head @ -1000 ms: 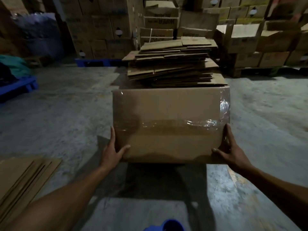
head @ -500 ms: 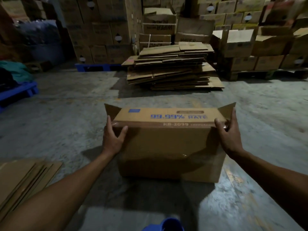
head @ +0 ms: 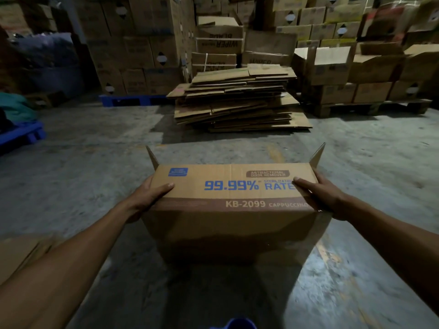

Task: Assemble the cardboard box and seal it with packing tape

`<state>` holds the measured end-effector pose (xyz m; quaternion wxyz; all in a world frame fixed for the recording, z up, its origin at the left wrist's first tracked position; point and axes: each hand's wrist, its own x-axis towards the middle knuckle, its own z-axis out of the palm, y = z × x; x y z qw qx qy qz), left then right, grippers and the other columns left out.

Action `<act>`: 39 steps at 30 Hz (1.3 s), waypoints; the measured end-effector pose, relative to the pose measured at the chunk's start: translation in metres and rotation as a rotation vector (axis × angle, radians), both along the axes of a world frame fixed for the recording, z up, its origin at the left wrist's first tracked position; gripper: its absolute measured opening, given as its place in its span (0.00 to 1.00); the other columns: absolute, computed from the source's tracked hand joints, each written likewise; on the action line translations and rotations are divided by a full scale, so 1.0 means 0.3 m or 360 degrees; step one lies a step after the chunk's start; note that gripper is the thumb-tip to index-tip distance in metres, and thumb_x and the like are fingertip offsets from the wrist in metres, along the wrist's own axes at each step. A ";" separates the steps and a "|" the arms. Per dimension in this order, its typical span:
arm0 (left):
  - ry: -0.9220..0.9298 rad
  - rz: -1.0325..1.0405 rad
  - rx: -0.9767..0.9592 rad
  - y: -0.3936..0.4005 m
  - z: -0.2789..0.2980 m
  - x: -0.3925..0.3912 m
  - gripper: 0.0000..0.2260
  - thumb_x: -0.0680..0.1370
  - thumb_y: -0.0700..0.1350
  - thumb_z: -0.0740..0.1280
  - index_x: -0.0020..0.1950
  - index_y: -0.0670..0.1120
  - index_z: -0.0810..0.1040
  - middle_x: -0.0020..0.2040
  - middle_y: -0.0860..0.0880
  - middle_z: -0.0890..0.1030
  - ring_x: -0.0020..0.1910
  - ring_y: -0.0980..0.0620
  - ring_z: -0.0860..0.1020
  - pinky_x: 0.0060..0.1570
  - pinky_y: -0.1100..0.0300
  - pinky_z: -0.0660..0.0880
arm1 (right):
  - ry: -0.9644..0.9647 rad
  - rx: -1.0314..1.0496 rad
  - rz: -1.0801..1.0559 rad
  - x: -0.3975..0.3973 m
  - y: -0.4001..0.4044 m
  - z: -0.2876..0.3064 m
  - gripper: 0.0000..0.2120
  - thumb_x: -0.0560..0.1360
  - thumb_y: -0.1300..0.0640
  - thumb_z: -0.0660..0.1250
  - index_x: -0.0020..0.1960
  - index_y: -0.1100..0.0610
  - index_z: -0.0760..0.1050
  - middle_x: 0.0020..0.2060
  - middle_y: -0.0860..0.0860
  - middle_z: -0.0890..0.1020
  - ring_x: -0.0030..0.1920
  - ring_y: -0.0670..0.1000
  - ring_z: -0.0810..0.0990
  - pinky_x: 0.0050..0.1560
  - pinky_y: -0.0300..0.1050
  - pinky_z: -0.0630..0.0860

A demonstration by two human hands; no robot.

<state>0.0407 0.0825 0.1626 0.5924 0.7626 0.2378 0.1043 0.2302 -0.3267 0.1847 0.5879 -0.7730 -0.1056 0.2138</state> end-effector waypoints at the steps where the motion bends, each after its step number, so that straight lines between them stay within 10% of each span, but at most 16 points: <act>1: -0.0009 -0.0026 0.0004 0.001 -0.002 -0.005 0.28 0.73 0.53 0.73 0.70 0.52 0.67 0.59 0.49 0.78 0.55 0.48 0.79 0.47 0.56 0.76 | -0.0002 0.0015 0.0012 0.002 -0.005 -0.005 0.25 0.77 0.53 0.66 0.71 0.47 0.60 0.54 0.59 0.81 0.46 0.57 0.84 0.39 0.49 0.82; 6: -0.0144 0.0001 0.0017 -0.023 0.033 -0.034 0.24 0.73 0.49 0.74 0.65 0.52 0.68 0.54 0.52 0.79 0.50 0.54 0.80 0.49 0.58 0.77 | -0.0084 0.0090 0.0019 -0.008 -0.006 0.012 0.31 0.75 0.53 0.68 0.74 0.47 0.59 0.55 0.59 0.80 0.48 0.59 0.83 0.43 0.53 0.82; 12: -0.0508 0.0086 0.0296 -0.024 0.079 -0.054 0.33 0.72 0.40 0.76 0.72 0.50 0.63 0.59 0.54 0.78 0.50 0.65 0.80 0.45 0.71 0.77 | -0.0631 0.0188 -0.0070 -0.066 0.005 -0.011 0.38 0.73 0.52 0.70 0.75 0.43 0.51 0.56 0.47 0.74 0.50 0.46 0.80 0.32 0.37 0.79; 19: 0.0084 0.0182 0.0095 -0.093 -0.263 -0.190 0.45 0.68 0.40 0.78 0.77 0.40 0.54 0.75 0.41 0.64 0.71 0.44 0.66 0.68 0.49 0.68 | -0.0641 -0.0222 0.0226 -0.152 -0.077 -0.279 0.45 0.72 0.57 0.72 0.75 0.42 0.45 0.66 0.46 0.69 0.66 0.54 0.72 0.61 0.51 0.74; 25: 0.0203 0.0312 0.0003 -0.094 -0.378 -0.170 0.41 0.67 0.41 0.78 0.74 0.40 0.59 0.72 0.40 0.68 0.71 0.40 0.68 0.69 0.44 0.67 | -0.0229 -0.0281 0.0215 -0.178 -0.078 -0.360 0.51 0.65 0.44 0.75 0.76 0.48 0.46 0.68 0.49 0.66 0.67 0.56 0.69 0.62 0.51 0.73; 33: 0.0499 0.0350 -0.0101 -0.126 -0.418 -0.111 0.40 0.76 0.50 0.71 0.78 0.38 0.50 0.77 0.41 0.60 0.74 0.41 0.62 0.71 0.46 0.64 | -0.0012 -0.0407 0.0139 -0.182 -0.050 -0.399 0.44 0.74 0.48 0.69 0.77 0.58 0.43 0.72 0.56 0.63 0.60 0.52 0.68 0.49 0.39 0.74; 39: 0.0738 0.0308 0.0008 -0.129 -0.392 -0.118 0.38 0.76 0.57 0.69 0.76 0.38 0.58 0.73 0.42 0.67 0.68 0.40 0.69 0.60 0.49 0.73 | -0.0056 -0.0453 0.0022 -0.166 -0.023 -0.417 0.42 0.76 0.50 0.67 0.76 0.62 0.42 0.72 0.61 0.63 0.69 0.60 0.66 0.59 0.43 0.69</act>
